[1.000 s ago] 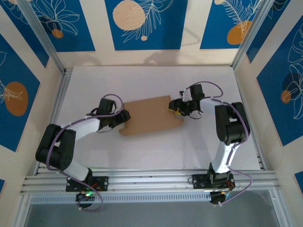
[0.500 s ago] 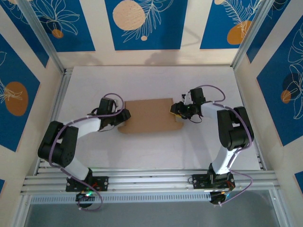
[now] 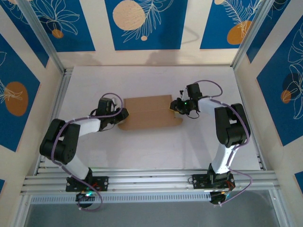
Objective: Fold the paper box
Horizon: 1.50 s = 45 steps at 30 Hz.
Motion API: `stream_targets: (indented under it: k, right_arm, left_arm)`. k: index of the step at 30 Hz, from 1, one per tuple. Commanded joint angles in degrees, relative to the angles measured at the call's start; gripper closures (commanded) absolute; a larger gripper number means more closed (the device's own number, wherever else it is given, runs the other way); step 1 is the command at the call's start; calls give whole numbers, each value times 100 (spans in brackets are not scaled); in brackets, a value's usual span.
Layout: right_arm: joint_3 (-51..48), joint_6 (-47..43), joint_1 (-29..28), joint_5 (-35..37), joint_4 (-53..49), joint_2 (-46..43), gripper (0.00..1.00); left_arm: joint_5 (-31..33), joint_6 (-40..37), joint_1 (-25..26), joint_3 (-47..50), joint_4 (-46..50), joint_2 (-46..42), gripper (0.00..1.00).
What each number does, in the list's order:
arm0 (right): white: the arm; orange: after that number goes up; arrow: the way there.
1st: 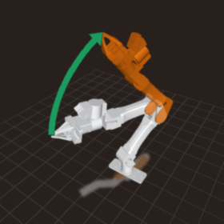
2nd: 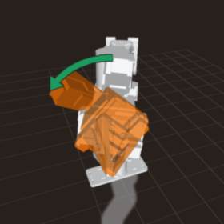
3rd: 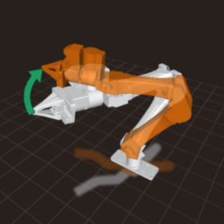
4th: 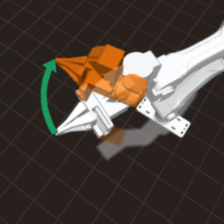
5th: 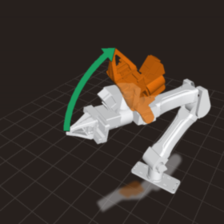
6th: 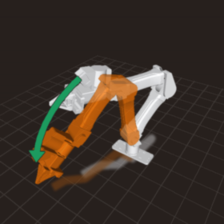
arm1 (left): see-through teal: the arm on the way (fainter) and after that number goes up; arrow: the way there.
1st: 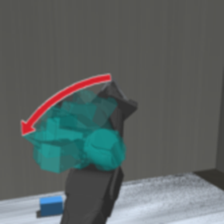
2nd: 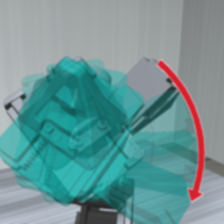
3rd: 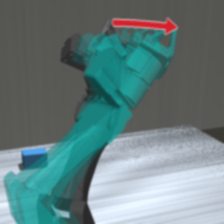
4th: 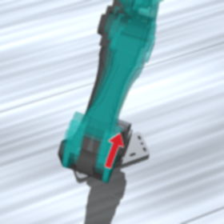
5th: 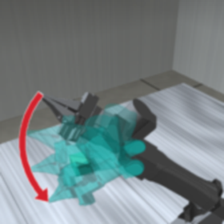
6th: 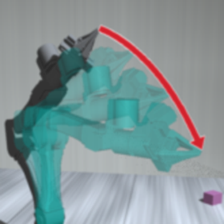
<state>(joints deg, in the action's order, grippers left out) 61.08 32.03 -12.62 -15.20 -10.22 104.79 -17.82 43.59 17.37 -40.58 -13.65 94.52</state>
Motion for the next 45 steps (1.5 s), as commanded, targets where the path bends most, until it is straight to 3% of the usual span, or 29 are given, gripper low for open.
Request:
stream_targets:
  k: [1,7,11,15,19,26,31,38,45]
  right_arm:
    - [-434,177,-72,143,-624,-156,61]
    - [-392,357,610,-348,-273,-1143,26]
    - [-282,447,952,-976,-76,-693,15]
    - [-354,797,1256,-2240,802,-5,7]
    - [-7,582,1179,-2367,666,325,7]
    - [729,-217,553,-1812,-699,866,7]
    - [401,61,384,-2504,-171,858,8]
    - [-247,1554,410,-3541,1426,285,34]
    - [-701,2158,458,-3614,1824,-554,46]
  left_arm:
    - [141,-152,76,468,1392,609,71]
    - [-148,-299,-11,490,1505,541,70]
    - [-597,-191,-212,628,1128,736,70]
    - [-868,-180,-312,607,923,883,69]
    - [-916,-181,-369,654,869,947,70]
    - [-984,-115,-451,757,701,1005,73]
    - [-1062,-75,-496,746,621,1020,73]
    - [-1418,286,-488,692,223,936,74]
    - [-1377,325,-480,376,779,441,61]
